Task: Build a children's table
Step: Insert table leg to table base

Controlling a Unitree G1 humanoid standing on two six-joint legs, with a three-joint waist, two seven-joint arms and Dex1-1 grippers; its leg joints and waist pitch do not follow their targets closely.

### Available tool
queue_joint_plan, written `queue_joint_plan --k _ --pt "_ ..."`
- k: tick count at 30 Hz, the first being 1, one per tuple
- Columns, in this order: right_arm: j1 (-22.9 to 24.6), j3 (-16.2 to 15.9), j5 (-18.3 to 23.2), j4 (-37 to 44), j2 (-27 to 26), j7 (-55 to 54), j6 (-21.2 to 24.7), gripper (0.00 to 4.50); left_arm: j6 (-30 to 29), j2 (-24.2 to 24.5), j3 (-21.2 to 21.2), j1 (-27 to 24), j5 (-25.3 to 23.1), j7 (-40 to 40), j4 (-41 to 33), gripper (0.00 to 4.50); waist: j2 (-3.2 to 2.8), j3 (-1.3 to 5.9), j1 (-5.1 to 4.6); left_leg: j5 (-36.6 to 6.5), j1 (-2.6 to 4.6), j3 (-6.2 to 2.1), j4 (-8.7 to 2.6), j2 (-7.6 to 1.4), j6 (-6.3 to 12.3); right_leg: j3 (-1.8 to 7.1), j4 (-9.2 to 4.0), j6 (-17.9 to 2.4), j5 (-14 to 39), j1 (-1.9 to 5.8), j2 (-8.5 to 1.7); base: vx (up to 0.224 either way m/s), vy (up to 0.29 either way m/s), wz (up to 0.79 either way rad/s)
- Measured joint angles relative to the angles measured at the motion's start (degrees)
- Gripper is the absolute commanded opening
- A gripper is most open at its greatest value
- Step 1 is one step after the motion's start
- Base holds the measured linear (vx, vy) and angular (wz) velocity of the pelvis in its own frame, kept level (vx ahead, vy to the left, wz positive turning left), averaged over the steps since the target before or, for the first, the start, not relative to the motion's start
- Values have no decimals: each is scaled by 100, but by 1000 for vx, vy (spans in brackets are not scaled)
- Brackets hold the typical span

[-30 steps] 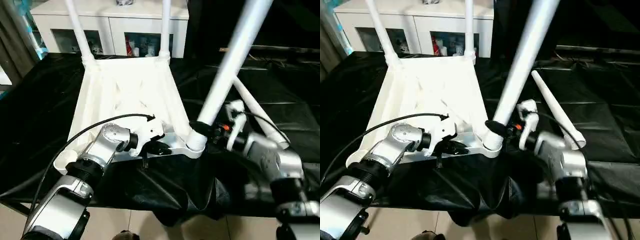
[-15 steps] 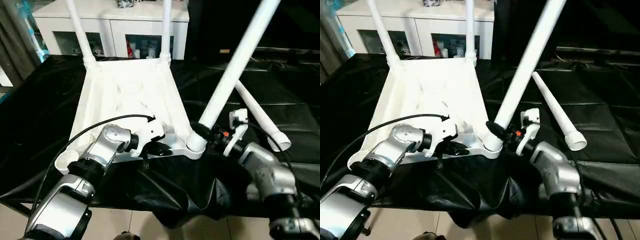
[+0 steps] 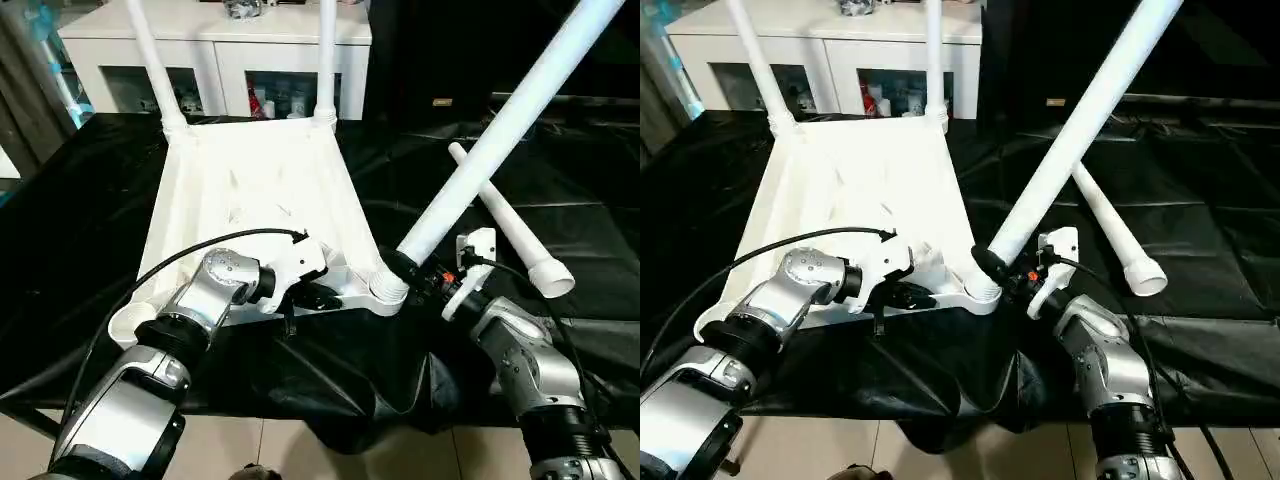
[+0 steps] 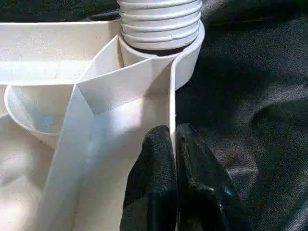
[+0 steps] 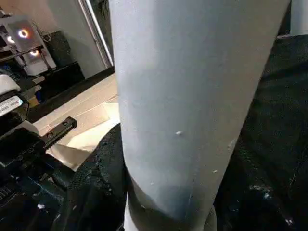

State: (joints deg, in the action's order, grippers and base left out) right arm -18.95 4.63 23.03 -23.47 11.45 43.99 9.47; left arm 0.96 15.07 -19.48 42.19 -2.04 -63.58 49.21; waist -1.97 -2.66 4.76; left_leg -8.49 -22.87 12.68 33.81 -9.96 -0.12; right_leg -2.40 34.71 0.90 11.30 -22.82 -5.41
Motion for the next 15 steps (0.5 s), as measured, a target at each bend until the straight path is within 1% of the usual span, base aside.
queue_joint_plan --k 7,9,15 --pt "-150 -71 5 -311 136 184 -147 189 21 -14 0 35 -10 30 59 0 -8 -5 -2 0 0 0 -8 1 0 -3 -53 -1 0 2 0 0 0 0" --pt "-180 -173 -28 -361 290 354 -226 189 26 -27 -1 39 -16 30 59 0 -11 -7 3 0 0 2 -9 6 0 3 -69 -1 -1 4 0 0 0 0" --pt "-185 -263 -60 -386 473 580 -346 189 43 -30 -2 40 -21 30 63 0 -12 -7 12 0 0 7 -12 9 1 10 -67 -7 -4 1 -1 0 0 0"
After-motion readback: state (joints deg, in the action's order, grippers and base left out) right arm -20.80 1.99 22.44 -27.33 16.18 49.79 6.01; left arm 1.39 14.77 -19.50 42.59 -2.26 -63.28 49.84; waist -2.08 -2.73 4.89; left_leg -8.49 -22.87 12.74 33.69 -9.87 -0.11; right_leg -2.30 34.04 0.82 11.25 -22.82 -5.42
